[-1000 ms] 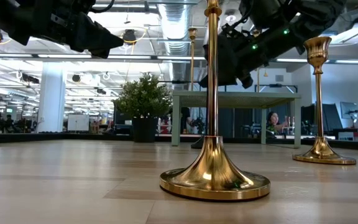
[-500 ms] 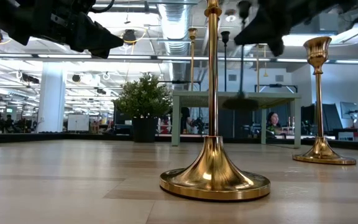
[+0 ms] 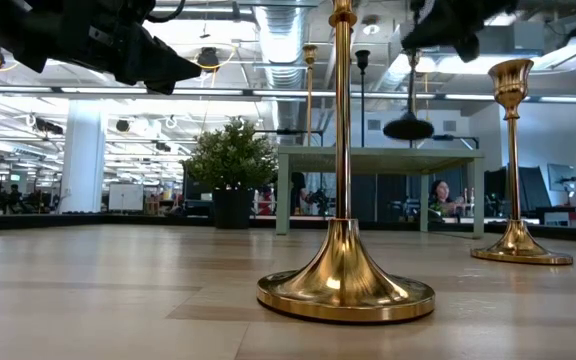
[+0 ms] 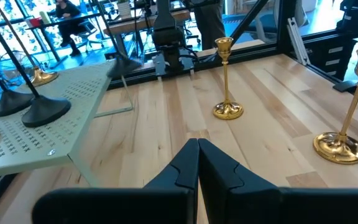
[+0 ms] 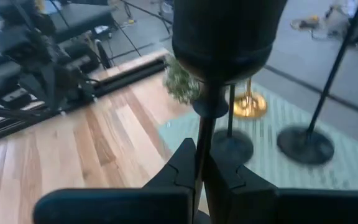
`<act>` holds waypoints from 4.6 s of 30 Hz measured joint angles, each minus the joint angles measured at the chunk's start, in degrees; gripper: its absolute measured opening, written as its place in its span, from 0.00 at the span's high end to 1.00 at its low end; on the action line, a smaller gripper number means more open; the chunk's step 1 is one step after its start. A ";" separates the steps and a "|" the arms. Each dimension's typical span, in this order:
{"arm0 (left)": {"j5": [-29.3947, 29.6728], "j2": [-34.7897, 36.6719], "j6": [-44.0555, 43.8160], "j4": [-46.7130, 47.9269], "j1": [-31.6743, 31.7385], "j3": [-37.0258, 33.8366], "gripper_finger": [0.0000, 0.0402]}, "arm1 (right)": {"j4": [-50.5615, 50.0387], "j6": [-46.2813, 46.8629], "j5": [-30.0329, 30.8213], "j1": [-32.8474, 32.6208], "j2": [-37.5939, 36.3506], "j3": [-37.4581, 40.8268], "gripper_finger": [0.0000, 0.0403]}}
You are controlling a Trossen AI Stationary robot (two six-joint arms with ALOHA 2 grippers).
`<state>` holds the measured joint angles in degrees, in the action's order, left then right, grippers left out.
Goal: Pick & Place candle stick holders
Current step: Put the black candle holder on the shelf, then put the gold candle holder on the shelf
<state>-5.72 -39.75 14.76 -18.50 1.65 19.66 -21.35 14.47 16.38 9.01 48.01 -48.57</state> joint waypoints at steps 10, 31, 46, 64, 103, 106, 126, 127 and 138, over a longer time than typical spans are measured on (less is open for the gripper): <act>0.15 0.00 -0.01 0.00 -0.01 0.00 0.98 | -7.34 -9.49 -6.42 10.00 7.80 -12.39 1.00; 0.13 -0.02 -0.02 0.02 -0.02 0.00 0.98 | -3.94 -12.54 -18.05 26.96 17.75 -13.76 1.00; 0.11 -0.02 -0.02 0.02 0.00 0.02 0.98 | -3.72 -13.58 -18.01 28.67 18.80 -13.76 1.00; 0.11 -0.02 -0.02 0.02 0.00 0.02 0.98 | -8.15 -13.39 -18.05 28.66 18.86 -13.74 0.85; 0.11 -0.02 -0.02 0.02 -0.01 0.02 0.98 | -30.52 -3.36 -24.11 27.00 -2.07 -13.74 0.37; 0.11 -0.01 -0.02 0.03 -0.02 0.02 0.98 | -33.98 -1.08 -29.02 26.43 -3.94 -13.74 0.37; 0.11 -0.02 -0.02 0.02 0.00 0.02 0.98 | -34.86 11.97 -26.24 2.28 -12.85 5.14 0.37; 0.11 -0.02 -0.02 0.02 0.00 0.02 0.98 | -33.78 12.98 -25.46 1.24 -13.14 6.33 0.37; 0.11 -0.02 -0.02 0.02 0.00 0.02 0.98 | -28.70 21.05 -16.58 -11.54 -11.06 12.45 0.37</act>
<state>-5.61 -39.77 14.74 -18.48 1.65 19.68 -50.05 35.52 -0.20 -2.53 36.95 -36.12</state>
